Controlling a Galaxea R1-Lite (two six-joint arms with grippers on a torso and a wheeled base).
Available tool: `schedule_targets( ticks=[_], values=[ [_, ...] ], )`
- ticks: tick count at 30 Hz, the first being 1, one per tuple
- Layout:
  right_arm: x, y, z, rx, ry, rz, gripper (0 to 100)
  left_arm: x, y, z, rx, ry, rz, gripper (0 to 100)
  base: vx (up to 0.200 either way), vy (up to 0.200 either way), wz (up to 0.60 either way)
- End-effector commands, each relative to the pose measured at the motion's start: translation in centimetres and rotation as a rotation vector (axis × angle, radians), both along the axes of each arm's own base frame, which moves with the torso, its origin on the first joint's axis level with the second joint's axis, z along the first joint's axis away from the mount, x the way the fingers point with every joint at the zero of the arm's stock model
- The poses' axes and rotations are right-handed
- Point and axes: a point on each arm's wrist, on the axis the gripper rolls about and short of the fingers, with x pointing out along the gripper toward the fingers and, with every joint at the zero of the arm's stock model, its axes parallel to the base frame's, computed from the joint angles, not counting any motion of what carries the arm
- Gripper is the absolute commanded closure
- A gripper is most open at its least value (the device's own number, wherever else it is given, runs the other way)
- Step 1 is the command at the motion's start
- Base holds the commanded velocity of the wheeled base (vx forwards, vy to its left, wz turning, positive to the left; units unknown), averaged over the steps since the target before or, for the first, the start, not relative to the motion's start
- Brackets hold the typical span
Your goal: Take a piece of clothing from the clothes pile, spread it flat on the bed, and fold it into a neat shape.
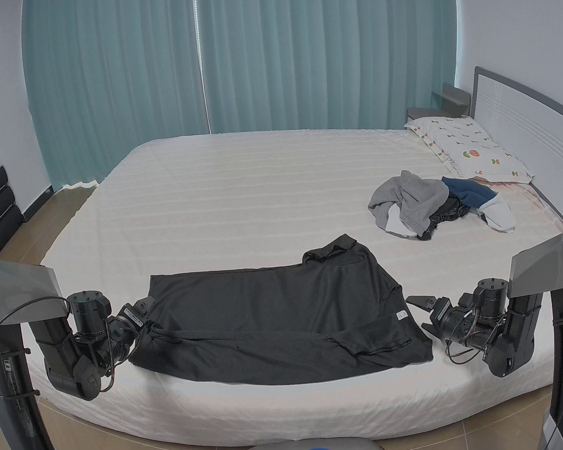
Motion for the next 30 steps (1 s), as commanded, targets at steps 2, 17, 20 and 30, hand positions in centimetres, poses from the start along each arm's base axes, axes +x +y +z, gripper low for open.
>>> schedule_targets(
  ticks=[2,17,20,30],
  values=[
    [0.0,0.2,-0.3,-0.009,-0.006,0.009,0,0.8,0.0,0.3,-0.021,0.023,-0.039,0,0.000,0.000,0.00],
    [-0.1,0.3,-0.5,-0.018,-0.002,0.014,0,3.6,0.6,0.9,0.051,0.322,-0.084,0,0.000,0.000,0.00],
    [-0.1,0.4,-0.6,-0.024,-0.003,0.018,0,3.7,0.4,-0.2,0.050,0.348,-0.088,0,0.000,0.000,0.00],
    [-0.2,0.6,-0.9,-0.036,0.003,0.024,0,3.8,0.4,-1.6,0.050,0.382,-0.089,100,0.000,0.000,0.00]
  ],
)
